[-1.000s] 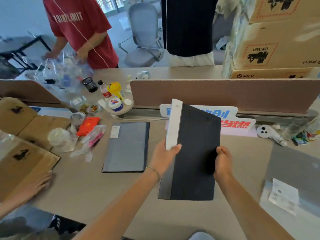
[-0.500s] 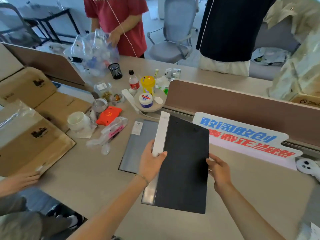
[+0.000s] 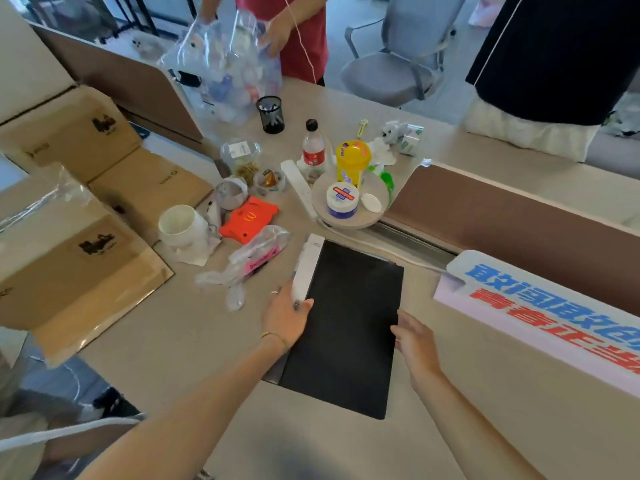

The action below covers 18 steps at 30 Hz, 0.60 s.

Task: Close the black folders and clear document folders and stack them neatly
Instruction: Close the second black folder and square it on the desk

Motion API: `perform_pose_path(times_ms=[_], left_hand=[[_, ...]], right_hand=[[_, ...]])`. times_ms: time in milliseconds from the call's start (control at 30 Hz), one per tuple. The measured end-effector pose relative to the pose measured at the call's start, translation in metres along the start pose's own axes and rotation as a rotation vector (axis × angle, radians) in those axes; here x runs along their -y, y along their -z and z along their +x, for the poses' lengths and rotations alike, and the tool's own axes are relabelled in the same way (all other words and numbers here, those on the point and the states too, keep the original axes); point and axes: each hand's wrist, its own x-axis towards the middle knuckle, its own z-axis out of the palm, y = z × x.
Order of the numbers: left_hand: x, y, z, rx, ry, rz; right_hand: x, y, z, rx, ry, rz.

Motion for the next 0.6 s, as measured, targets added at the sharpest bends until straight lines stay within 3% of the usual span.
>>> perform_pose_path(times_ms=[300, 600], left_hand=[[0.007, -0.017, 0.048, -0.048, 0.063, 0.187], [0.007, -0.025, 0.052, -0.044, 0.059, 0.218]], right_hand=[[0.008, -0.028, 0.029, 0.054, 0.056, -0.024], [-0.003, -0.028, 0.045, 0.062, -0.054, -0.114]])
